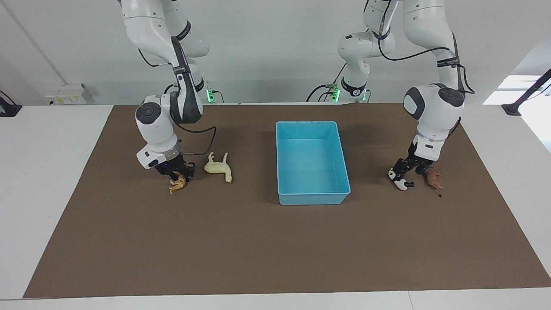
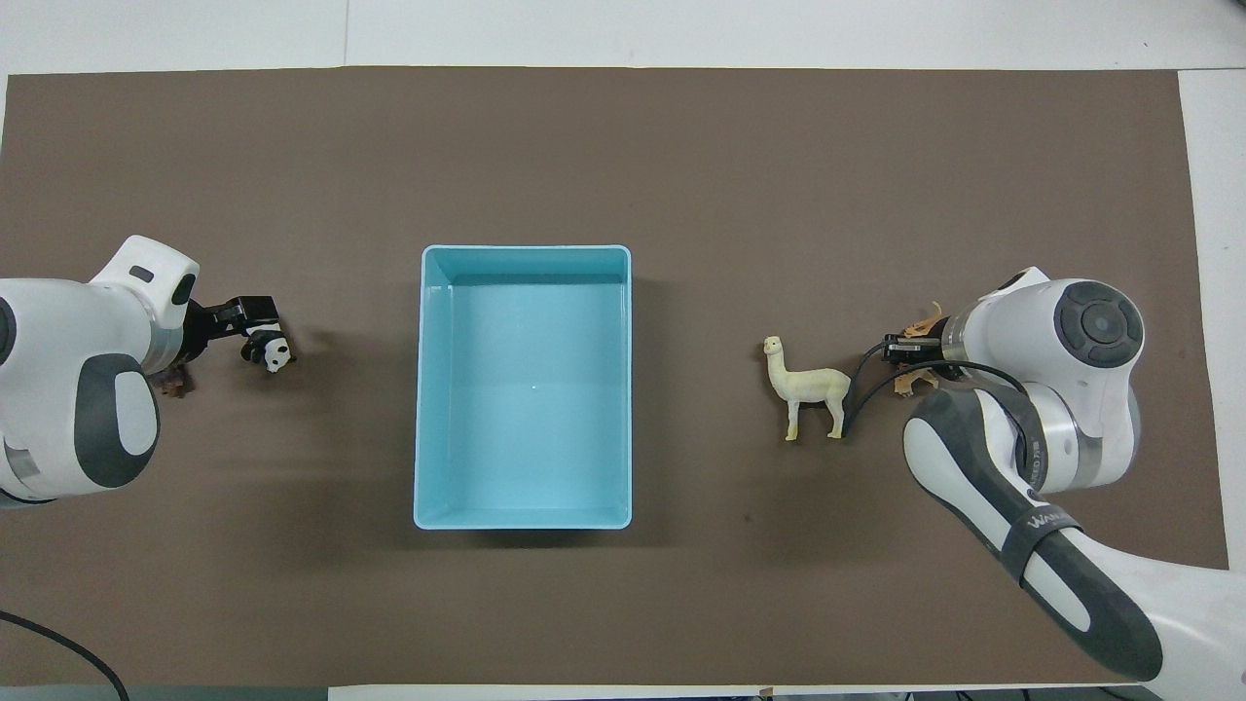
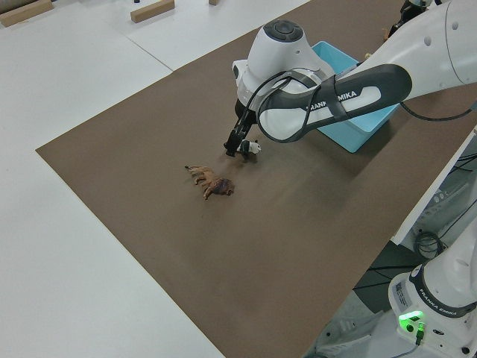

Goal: Put all toys into storage box
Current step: 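Grasp the panda with the left gripper while the right gripper grasps the tiger, then drop the panda into the box with the left gripper while the right lifts the tiger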

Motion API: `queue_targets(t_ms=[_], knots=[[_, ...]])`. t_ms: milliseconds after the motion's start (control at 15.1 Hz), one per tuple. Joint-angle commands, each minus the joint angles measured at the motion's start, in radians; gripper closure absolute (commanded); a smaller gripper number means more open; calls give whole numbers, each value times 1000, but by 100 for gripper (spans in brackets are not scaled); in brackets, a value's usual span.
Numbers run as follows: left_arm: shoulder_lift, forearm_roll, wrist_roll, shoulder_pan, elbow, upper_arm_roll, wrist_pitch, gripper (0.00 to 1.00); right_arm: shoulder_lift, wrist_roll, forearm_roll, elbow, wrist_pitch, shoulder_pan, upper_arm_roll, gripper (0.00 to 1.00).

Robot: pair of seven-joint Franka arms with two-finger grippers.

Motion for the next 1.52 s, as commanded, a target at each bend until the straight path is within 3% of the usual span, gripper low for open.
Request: queue_targets(t_ms=[0,198,264,330,396,462,594,726,858,991,1255,1453], knots=[[36,23,-10,8,-10,-8,79,0,8,20,-11,-7,-14,-6,3,100],[66,27,-13,-5,-7,-8,93,0,6,14,-11,31,-58,-6,3,100],[66,27,-14,-12,-3,-6,83,20,6,14,-11,64,-101,-8,1,100],[66,30,-14,-17,-1,-6,80,58,5,11,-11,95,-144,-8,1,100],[66,50,-13,-17,2,-6,76,87,2,10,-11,123,-175,-9,1,100],[66,84,-11,-17,8,-6,57,100,-3,8,-11,143,-198,-14,1,100],[62,99,-7,-11,89,-7,-51,100,-12,4,-12,212,-279,-18,0,100],[54,99,-24,-26,258,-15,-286,100,-23,-27,-12,311,-391,-23,-2,100],[45,90,-88,-102,438,-17,-538,100,-26,-56,-14,409,-503,-41,-3,100],[10,51,-212,-188,505,-26,-651,100,-52,-107,-14,492,-603,-52,-3,100],[-21,21,-472,-362,468,-27,-604,100,-126,-167,-12,621,-830,-66,-3,100],[-36,0,-638,-491,331,-29,-391,100,-132,-200,-11,704,-937,-69,-8,100]])
